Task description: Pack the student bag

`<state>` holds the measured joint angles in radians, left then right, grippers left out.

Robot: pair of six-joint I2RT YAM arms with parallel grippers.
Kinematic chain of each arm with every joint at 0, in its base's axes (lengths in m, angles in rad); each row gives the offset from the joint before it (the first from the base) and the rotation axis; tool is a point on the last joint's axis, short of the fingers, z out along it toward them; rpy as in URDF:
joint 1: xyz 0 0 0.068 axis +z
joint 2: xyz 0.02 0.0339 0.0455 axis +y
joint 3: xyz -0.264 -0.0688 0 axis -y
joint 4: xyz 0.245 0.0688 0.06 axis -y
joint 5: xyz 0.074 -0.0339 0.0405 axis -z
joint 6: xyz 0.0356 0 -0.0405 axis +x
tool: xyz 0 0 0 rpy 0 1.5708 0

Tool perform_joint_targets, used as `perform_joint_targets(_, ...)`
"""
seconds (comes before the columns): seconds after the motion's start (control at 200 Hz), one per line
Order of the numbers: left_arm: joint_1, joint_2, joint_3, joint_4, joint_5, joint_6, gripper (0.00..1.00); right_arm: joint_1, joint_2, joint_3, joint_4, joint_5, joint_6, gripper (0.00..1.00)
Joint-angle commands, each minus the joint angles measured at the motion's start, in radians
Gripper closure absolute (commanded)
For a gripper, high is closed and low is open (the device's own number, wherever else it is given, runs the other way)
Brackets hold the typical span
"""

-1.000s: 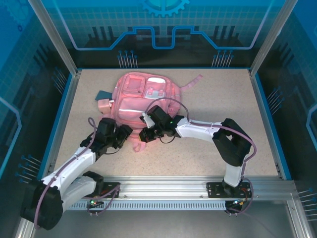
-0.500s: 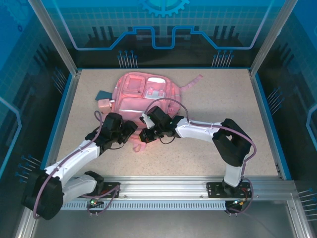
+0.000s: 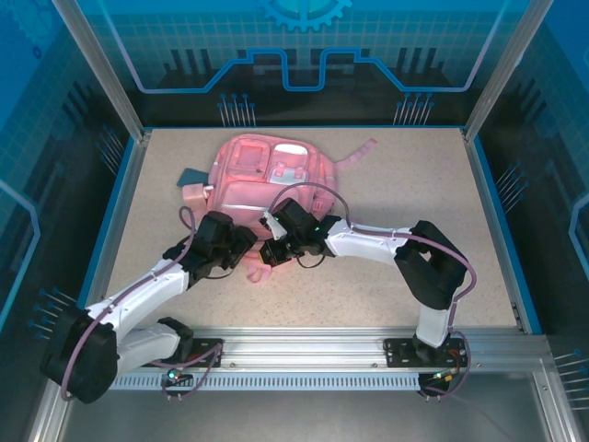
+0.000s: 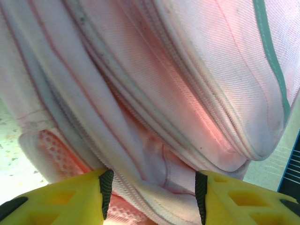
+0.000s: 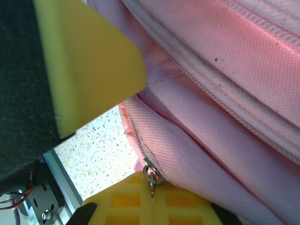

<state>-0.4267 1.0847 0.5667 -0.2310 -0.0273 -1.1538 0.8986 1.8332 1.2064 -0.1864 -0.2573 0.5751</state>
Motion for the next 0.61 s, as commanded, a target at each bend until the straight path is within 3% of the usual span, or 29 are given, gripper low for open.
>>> perform_joint_targets(0.0, -0.005, -0.051, -0.018, -0.083, -0.064, -0.006, 0.47, 0.022, -0.006, 0.038, -0.004, 0.015, -0.018, 1.00)
perform_joint_targets(0.375, -0.003, 0.027, -0.031, 0.057, -0.001, -0.015, 0.48, 0.029, -0.008, 0.041, -0.008, 0.017, -0.020, 1.00)
perform_joint_targets(0.6, 0.000, 0.060, -0.008, 0.055, -0.038, 0.015, 0.76, 0.043, -0.071, 0.004, -0.112, 0.101, -0.064, 1.00)
